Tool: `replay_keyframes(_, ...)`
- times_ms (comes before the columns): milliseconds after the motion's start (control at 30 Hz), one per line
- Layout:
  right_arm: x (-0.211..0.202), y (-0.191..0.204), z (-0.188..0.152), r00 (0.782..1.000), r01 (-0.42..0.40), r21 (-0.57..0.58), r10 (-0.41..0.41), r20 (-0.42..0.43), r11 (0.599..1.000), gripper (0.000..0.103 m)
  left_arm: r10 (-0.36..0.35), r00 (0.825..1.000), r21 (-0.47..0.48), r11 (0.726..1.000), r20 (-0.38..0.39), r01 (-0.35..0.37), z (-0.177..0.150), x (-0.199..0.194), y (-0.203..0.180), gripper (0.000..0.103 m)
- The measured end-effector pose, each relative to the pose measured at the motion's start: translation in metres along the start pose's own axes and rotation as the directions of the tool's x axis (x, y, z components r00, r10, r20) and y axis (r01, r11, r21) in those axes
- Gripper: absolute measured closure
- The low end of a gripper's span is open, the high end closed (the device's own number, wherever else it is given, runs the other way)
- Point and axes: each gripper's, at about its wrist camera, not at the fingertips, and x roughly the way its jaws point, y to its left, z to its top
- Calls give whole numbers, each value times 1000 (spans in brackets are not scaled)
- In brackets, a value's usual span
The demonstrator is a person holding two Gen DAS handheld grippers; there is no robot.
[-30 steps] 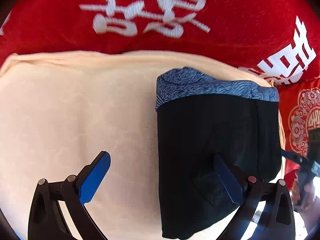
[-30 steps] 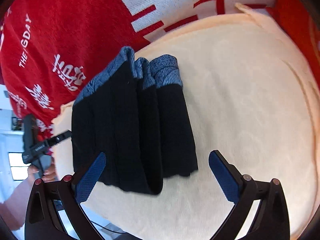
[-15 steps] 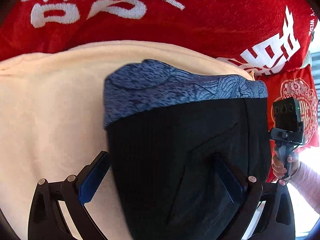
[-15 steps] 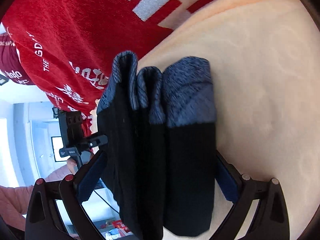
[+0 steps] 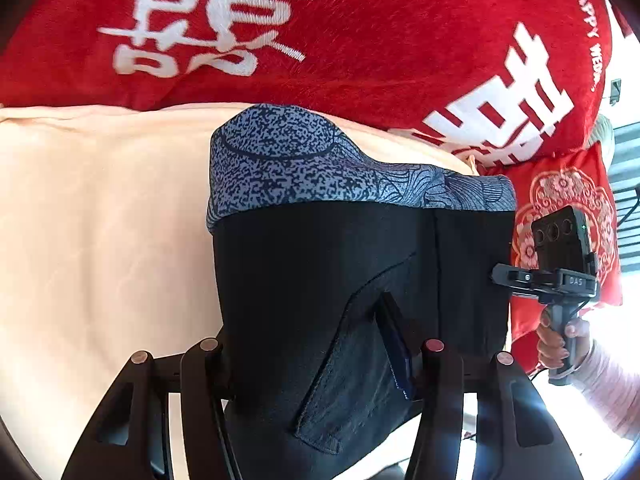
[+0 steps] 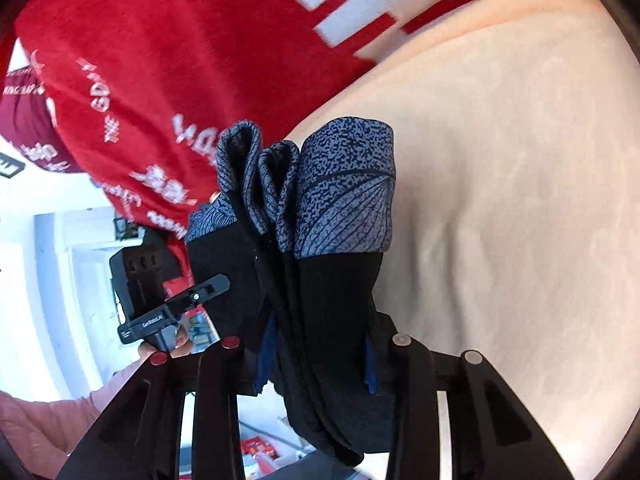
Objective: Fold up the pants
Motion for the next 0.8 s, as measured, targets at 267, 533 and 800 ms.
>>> replay_keyframes(267,15,3,-58,999,-7,16,7,-36,1000,64,52,999,-7,999,-13,-52,-59,-24,15,46)
replay_keyframes(533,36,-20,-79,975,207,118,-215,54,971,40,186,982,-59,981,11,-185,-86,-1,42,23)
replay_keyframes(800,-1,48,-132,822,543,97,-551,142,834,19,353,929,104,925,113,-364,-105,-50,-9,1)
